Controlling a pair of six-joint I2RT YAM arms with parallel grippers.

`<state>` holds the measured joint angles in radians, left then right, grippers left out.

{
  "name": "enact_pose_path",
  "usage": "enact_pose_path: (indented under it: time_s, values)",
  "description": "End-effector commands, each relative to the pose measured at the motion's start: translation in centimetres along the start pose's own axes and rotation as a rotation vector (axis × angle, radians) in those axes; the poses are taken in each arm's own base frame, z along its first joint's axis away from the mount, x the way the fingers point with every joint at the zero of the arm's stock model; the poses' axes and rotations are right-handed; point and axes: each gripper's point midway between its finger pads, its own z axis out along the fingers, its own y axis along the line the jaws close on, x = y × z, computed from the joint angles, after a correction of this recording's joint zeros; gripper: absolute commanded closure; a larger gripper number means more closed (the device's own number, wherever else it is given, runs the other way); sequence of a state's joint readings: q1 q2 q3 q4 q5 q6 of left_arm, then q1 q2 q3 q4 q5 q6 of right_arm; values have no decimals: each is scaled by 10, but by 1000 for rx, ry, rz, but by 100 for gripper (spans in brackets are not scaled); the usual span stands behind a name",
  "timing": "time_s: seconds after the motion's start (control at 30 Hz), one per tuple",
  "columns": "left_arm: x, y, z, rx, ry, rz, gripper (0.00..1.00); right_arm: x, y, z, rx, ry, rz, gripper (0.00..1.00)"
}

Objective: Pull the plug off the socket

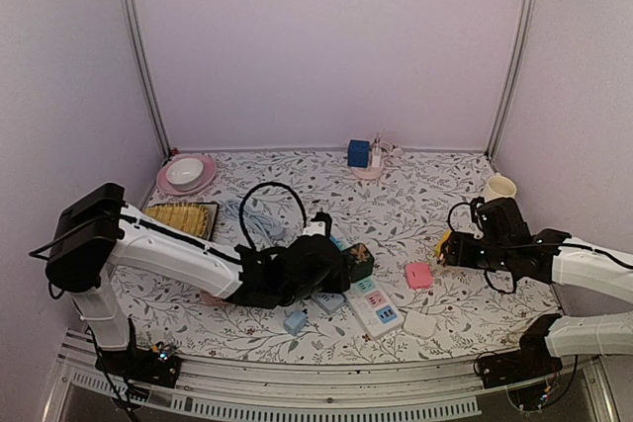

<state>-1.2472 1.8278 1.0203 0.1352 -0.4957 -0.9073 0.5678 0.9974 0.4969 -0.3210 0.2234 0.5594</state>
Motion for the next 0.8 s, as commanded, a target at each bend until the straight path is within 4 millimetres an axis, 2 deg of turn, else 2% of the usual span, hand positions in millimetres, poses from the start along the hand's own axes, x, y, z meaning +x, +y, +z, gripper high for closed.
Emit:
enact_pose_path:
  time_s: [0.0,0.2,0.33,0.57,0.77]
  values:
    - [-7,0,-15,-7,-40,14,43,-19,10,-10,-36,-44,3,23]
    - [-12,4,-22,-11,-71,0,43,-28,21,-19,-81,-59,-8,19]
    - [-13,9,-25,-23,-82,-17,43,-31,39,-22,-166,-41,-29,17]
    - [-13,19,-29,-46,-97,-46,43,-23,89,-23,-286,-10,-135,14]
    - [-12,32,-30,-71,-101,-77,43,-5,147,-25,-332,-3,-311,12]
